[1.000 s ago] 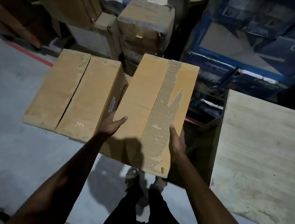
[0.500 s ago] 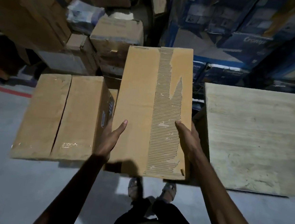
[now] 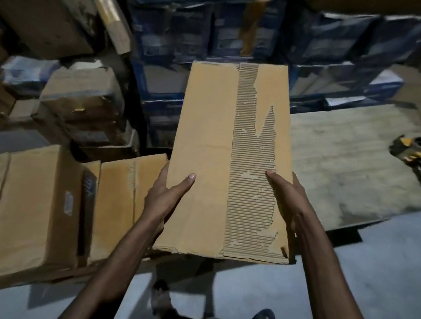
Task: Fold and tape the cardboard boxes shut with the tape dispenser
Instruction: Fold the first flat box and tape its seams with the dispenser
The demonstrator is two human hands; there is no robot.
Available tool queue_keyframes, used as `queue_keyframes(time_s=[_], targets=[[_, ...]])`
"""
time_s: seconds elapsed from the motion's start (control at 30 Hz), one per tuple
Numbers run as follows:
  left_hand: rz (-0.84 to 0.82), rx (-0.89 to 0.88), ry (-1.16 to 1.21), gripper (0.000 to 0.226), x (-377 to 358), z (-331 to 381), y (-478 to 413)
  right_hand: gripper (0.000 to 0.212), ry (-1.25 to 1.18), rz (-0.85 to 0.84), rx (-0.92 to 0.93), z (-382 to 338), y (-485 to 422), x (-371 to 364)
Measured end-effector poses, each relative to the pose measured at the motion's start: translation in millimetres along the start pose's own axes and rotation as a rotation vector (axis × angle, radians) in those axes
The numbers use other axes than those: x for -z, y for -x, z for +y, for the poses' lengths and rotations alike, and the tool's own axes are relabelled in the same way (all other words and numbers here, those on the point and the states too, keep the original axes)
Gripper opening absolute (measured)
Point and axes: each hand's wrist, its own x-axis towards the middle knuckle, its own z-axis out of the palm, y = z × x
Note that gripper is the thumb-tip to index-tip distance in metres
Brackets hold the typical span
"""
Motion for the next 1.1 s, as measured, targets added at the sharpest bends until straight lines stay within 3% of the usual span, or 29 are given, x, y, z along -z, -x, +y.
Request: queue_keyframes(time_s=[0.27,0.47,0.57,0.7,0.77,0.83,0.97,1.1], targets=[[-0.114,0.024,-0.055,0.075,-213,14,33,0.048,-0.076,0.123,-0.052,-2,2,220],[-0.172,0.075,-0.089,0.075,-321,22,49,0.058,-0.052,0.158,-0.108,3,-17,331],[-0.164,0.075,-0.124,0.080,-358,29,42,0.057,-0.021,0.169,-0.120,-2,-32,362],[-0.183,0.082,-0.199,0.084,-394,44,13,0.083,0.072,0.220,-0.112,-13,-70,395],[-0.183,0.060,-0.257,0.076,-410,54,-4,0.088,0.160,0.291,-0.098,-25,-89,406],[-0.152,0.034,-0.275,0.062,-426,68,-24,0.079,0.323,0.357,-0.043,-44,-98,406],[-0.175,0.121,-0.052,0.070,-455,87,-66,0.084,0.773,0.441,0.086,-72,-126,399],[-0.158,0.124,0.087,0.060,-481,97,-94,0.089,0.860,0.408,0.121,-95,-175,415]])
